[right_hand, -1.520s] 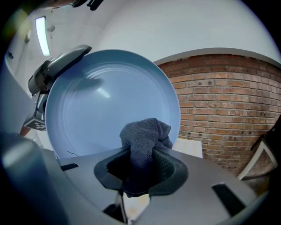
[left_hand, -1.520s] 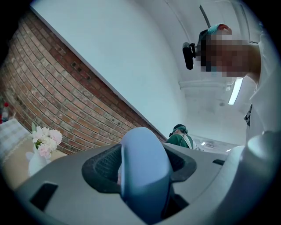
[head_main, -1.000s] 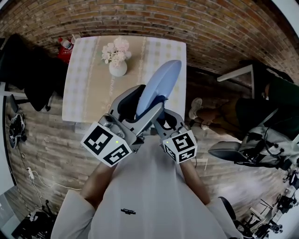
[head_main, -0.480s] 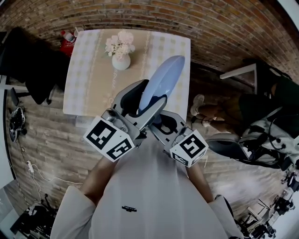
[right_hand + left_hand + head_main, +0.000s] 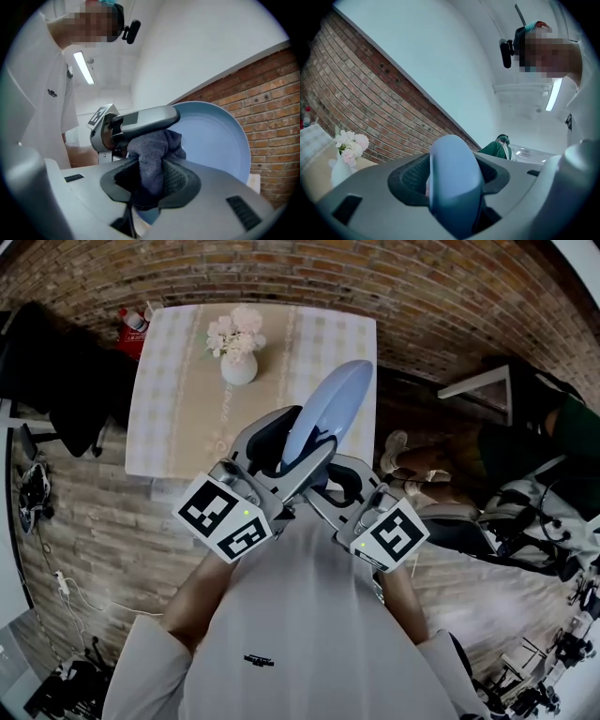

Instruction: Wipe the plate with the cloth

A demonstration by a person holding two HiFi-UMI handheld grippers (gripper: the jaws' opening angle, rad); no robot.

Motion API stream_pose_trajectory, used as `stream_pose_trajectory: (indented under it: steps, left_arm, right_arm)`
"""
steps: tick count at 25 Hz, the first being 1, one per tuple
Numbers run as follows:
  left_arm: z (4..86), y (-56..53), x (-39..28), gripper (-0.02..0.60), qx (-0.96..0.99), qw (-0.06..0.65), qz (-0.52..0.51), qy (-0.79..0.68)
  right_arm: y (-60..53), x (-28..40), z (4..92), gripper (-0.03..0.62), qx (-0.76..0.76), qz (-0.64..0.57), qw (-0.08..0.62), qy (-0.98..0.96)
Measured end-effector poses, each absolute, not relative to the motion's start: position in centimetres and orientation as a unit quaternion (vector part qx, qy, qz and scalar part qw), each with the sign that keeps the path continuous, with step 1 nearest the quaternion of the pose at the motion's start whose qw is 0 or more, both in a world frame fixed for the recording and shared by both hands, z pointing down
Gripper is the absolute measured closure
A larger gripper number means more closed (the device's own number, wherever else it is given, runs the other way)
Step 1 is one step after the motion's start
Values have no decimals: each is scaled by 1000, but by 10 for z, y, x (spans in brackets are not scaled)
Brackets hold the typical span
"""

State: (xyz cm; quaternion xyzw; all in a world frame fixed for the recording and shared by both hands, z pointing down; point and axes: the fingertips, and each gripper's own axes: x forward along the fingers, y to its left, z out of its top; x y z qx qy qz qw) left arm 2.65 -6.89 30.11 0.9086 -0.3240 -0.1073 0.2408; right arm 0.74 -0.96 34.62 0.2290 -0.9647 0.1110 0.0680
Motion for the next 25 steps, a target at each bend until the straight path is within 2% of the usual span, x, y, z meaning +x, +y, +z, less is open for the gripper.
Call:
stream_pose_trajectory:
  steps: [8, 16, 25]
  left_arm:
    - [296, -69, 26, 316, 905, 254, -113, -322]
    - [291, -60, 29, 316, 907, 259, -121, -309]
    - [287, -54, 32, 316, 908, 265, -128, -299]
  right_arm:
    - [-35, 10, 316, 470, 295, 45, 29, -954]
    - [-51, 26, 308, 470, 368, -8, 49, -929]
    - [-75, 56, 320, 470, 396, -6, 88, -914]
